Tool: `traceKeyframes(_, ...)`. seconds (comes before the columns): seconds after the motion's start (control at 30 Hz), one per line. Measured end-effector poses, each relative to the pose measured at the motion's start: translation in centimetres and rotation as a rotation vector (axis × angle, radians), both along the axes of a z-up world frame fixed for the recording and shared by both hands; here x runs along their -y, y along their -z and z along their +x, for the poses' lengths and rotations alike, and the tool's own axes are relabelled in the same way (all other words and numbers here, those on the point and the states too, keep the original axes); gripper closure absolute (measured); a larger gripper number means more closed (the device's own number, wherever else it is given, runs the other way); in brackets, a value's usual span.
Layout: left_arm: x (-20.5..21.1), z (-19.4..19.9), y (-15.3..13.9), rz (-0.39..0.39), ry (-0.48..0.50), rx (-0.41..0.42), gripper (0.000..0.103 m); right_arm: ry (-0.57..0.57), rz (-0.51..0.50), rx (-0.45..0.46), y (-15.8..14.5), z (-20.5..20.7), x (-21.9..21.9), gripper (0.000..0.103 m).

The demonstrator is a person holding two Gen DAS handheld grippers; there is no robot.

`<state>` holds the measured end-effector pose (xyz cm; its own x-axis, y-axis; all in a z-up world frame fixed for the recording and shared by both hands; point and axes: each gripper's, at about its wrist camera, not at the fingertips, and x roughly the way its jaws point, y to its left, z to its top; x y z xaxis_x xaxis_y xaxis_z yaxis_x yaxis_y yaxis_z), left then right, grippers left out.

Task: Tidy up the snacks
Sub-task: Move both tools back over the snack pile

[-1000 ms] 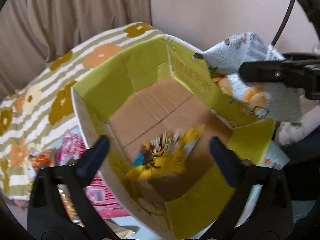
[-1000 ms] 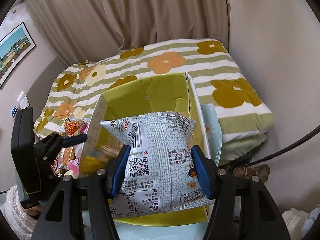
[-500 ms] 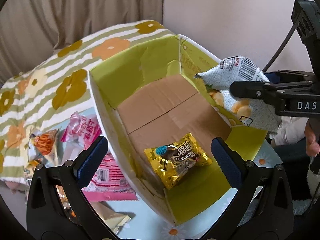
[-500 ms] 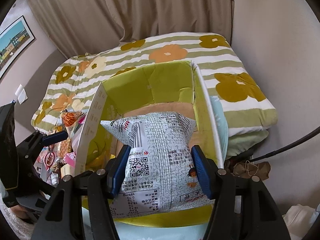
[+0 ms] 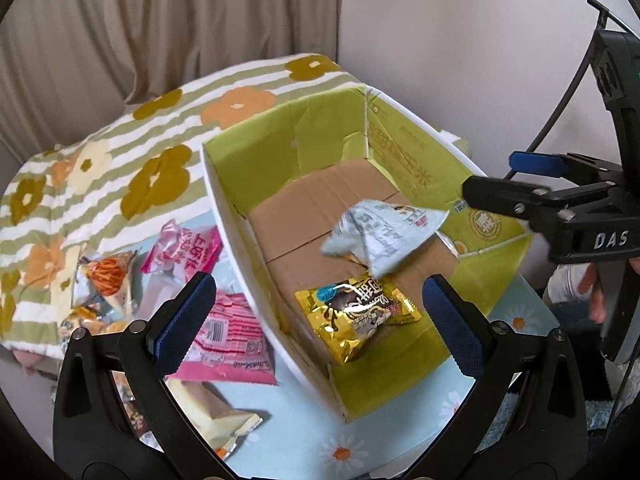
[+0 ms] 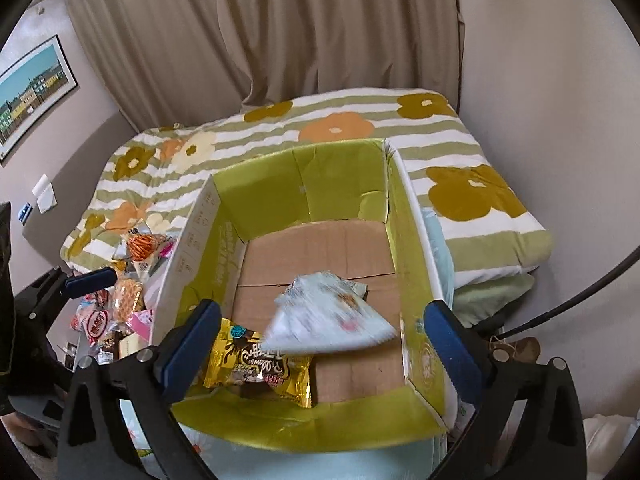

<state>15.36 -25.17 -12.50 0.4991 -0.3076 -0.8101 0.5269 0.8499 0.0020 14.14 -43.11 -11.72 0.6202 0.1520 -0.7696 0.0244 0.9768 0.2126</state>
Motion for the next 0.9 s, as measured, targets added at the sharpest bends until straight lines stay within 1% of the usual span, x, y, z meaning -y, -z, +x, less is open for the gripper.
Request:
traceKeyframes(0.17, -1.0, -1.9, -1.2, -0.005, -0.030, 0.036, 0.001, -0.019, 0.033, 0.038, -1.8, -1.6, 0.1, 0.002)
traceKeyframes(0.37, -3.3, -5.0, -3.0, -0.001, -0.098, 0.093, 0.001, -0.101, 0.019, 0.103, -4.2, -3.5, -1.9, 0.002)
traceKeyframes(0.47, -5.4, -6.7, -3.4, 0.018, -0.144, 0.118, 0.001, -0.152, 0.017, 0.148, -5.1, -4.4, -3.3, 0.002)
traceKeyframes(0.6, -8.4, -8.5, -3.8, 0.035, -0.201, 0.134, 0.001, -0.214, 0.030, 0.182, -5.9, -5.2, -5.4, 0.002)
traceKeyframes(0.73, -11.7, -10.0, -3.8, 0.060, -0.248, 0.151, 0.001, -0.278, 0.031, 0.198, -6.3, -5.6, -8.4, 0.002)
traceKeyframes(0.9, -16.1, -11.3, -3.0, 0.096, -0.273, 0.158, 0.001, -0.343, 0.039, 0.214, -6.4, -5.5, -12.7, 0.002)
